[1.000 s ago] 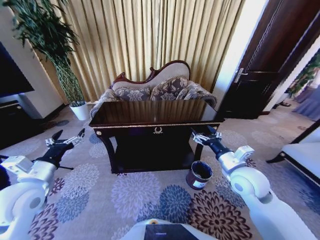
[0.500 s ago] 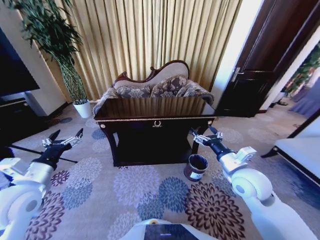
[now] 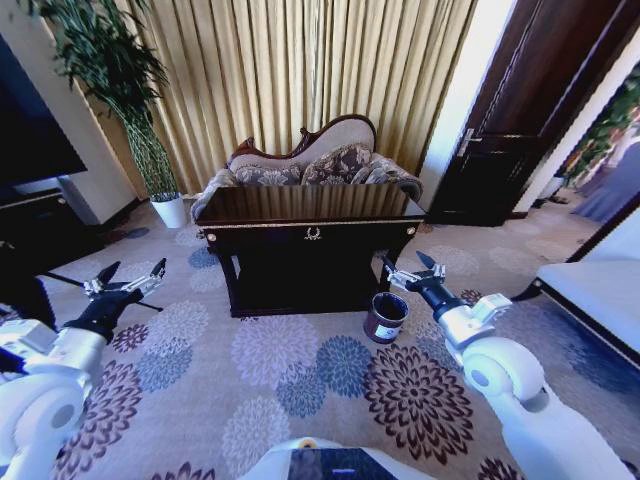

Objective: Move to the front of the table and place the trash on the table into the trash bin.

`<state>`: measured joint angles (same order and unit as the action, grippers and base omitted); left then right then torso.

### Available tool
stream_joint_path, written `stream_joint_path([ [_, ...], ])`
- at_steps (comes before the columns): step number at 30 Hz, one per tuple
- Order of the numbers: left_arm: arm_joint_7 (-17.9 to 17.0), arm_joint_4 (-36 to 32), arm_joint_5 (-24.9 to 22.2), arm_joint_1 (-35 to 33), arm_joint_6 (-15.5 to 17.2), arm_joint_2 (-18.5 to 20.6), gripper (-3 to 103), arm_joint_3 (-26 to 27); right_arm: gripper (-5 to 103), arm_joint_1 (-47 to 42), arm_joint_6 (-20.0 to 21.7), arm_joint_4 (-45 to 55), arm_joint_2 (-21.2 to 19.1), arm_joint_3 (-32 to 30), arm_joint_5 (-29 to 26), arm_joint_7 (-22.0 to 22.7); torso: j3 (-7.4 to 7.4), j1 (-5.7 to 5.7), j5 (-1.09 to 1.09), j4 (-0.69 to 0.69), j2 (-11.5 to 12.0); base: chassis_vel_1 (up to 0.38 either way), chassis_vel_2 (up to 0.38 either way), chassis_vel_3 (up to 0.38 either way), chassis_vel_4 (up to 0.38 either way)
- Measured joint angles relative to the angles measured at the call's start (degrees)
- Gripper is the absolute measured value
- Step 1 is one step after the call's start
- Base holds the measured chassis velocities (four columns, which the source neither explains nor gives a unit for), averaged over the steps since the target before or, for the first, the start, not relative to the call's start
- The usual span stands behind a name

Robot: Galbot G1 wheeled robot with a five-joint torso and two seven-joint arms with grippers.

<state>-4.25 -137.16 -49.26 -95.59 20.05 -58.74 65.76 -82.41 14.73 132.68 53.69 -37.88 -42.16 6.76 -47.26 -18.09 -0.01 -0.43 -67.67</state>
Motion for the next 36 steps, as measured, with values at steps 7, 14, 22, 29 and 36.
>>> stream_joint_path([
  [7, 0.02, -0.08, 0.19, -0.27, -0.3, -0.24, 100, 0.15, 100, -0.35, -0.51, -0.01, 0.09, 0.07, 0.1, -0.05, 0.01, 0.01, -0.01, 0.02, -0.01, 0.191, -0.184, -0.18, 0.183],
  [14, 0.16, -0.02, 0.43, -0.35, -0.39, -0.49, 100, -0.04, 100, 0.11, -0.57, -0.57, 0.17, 0.58, 0.1, -0.09, 0.0, 0.0, 0.02, -0.01, 0.0, 0.146, -0.16, -0.17, 0.164],
  [22, 0.19, 0.18, 0.53, -0.1, -0.4, -0.49, 100, -0.45, 100, 0.43, -0.77, -1.02, 0.3, 1.08, 0.09, -0.17, 0.0, 0.0, 0.0, 0.01, 0.0, 0.152, -0.161, -0.127, 0.189],
  [29, 0.22, 0.3, 0.59, 0.11, -0.4, -0.38, 100, -0.7, 100, 0.65, -0.8, -1.39, 0.3, 1.12, 0.09, -0.17, 0.01, 0.02, -0.01, 0.03, -0.02, 0.152, -0.121, -0.152, 0.116],
  [36, 0.22, 0.23, 0.89, 0.0, -0.41, -0.83, 100, -0.99, 100, 0.4, -1.6, -1.64, 0.71, 1.49, 0.38, -0.37, 0.0, 0.01, 0.01, -0.01, -0.01, 0.068, -0.073, -0.071, 0.078],
])
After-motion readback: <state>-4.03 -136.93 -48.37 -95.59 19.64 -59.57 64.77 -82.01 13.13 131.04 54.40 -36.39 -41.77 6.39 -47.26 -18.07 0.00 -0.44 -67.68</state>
